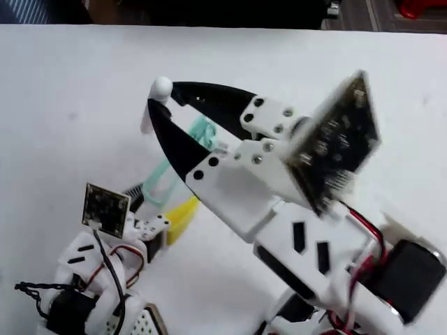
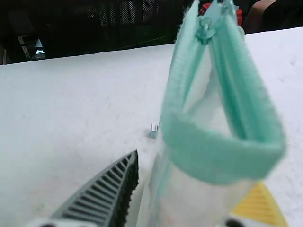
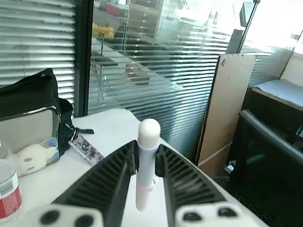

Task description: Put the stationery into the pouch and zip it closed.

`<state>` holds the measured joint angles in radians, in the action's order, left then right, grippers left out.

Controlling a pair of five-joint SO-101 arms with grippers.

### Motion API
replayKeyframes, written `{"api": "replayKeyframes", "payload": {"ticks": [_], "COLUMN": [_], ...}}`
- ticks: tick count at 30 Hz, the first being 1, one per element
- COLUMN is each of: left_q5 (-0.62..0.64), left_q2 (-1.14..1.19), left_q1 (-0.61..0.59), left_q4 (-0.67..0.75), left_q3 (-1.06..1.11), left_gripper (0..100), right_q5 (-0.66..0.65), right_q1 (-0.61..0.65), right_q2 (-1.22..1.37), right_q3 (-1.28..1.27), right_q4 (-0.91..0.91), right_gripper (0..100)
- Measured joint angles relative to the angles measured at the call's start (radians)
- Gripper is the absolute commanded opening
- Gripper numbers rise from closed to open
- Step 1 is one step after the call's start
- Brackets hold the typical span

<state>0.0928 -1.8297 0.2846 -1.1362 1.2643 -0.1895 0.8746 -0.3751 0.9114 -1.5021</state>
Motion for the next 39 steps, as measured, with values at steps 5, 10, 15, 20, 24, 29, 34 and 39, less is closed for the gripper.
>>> {"api": "replayKeyframes", "payload": {"ticks": [5,10,15,20,24,29,34,39], "left_q5": [0.000,0.000,0.000,0.000,0.000,0.000,0.000,0.000], "left_q2": [0.000,0.000,0.000,0.000,0.000,0.000,0.000,0.000], "left_q1": [0.000,0.000,0.000,0.000,0.000,0.000,0.000,0.000], "left_q4": [0.000,0.000,0.000,0.000,0.000,0.000,0.000,0.000], "left_q3": [0.000,0.000,0.000,0.000,0.000,0.000,0.000,0.000], "left_gripper": [30,30,30,30,30,30,30,30], "right_q5": [0.000,-0.021,-0.057,-0.058,-0.058,-0.058,-0.058,-0.058], "right_q1": [0.000,0.005,0.003,0.006,0.006,0.002,0.000,0.003], "right_q2": [-0.040,-0.086,-0.072,-0.083,-0.035,-0.023,-0.021,-0.021], "right_q3": [0.020,-0.011,-0.104,-0.137,-0.209,-0.275,-0.282,-0.282], "right_q4": [0.000,-0.057,-0.110,-0.143,-0.143,-0.143,-0.143,-0.143], "right_gripper": [1.6,1.6,1.6,1.6,1.6,1.8,10.9,26.8]}}
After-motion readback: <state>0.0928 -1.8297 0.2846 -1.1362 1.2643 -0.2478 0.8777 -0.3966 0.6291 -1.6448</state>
